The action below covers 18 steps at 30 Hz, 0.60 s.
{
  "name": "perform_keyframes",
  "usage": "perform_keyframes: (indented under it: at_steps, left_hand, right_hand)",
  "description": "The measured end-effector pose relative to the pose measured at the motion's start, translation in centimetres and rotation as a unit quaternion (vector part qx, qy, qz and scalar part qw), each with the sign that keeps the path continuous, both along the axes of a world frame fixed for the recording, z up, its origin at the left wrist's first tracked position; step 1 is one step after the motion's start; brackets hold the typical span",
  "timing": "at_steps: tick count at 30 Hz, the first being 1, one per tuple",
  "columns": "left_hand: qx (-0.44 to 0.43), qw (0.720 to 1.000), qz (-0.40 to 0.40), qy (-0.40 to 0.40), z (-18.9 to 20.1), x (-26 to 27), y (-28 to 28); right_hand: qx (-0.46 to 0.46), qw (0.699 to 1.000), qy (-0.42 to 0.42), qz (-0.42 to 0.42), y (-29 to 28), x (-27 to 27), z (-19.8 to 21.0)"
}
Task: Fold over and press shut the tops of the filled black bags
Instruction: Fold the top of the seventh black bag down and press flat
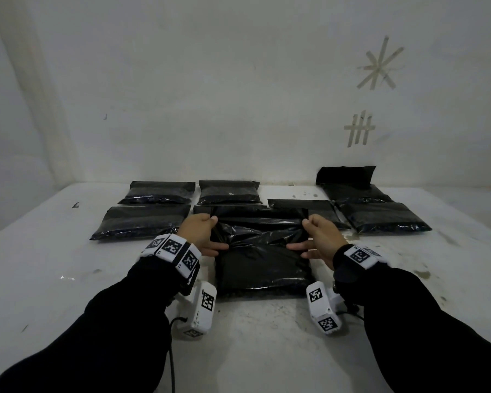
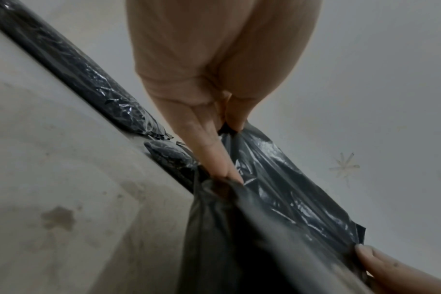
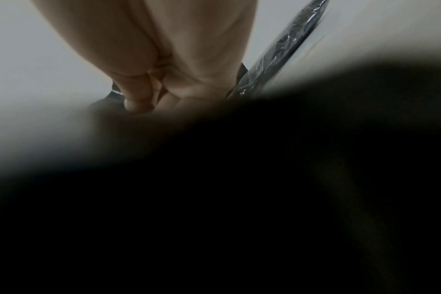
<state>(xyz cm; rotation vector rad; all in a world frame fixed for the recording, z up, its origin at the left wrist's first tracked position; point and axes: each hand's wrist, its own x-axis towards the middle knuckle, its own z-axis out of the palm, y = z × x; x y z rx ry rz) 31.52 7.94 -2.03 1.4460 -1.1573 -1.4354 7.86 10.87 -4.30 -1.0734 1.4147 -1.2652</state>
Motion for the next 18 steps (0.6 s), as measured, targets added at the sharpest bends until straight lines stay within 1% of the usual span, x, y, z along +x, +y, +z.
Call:
perform_keyframes:
  at_steps: [5, 11, 14, 18]
  left_hand:
    - [0.004, 1.000, -0.006, -0.014, 0.30, -0.03, 0.30]
    - [-0.030, 0.999, -0.013, -0.032, 0.11, -0.38, 0.37]
    - [-0.035, 0.999, 0.007, -0.031, -0.11, -0.48, 0.22]
    - [-0.028, 0.999, 0.029, -0.008, -0.02, -0.66, 0.36]
  right_hand:
    - [-0.006, 1.000, 0.010, 0.008, 0.14, 0.19, 0.11]
    - [-0.004, 1.000, 0.012, 0.027, 0.05, 0.09, 0.06]
    - [-0.011, 1.000, 0.014, 0.023, -0.06, -0.01, 0.06]
    - [-0.011, 1.000, 0.003, 0.009, -0.01, -0.04, -0.01]
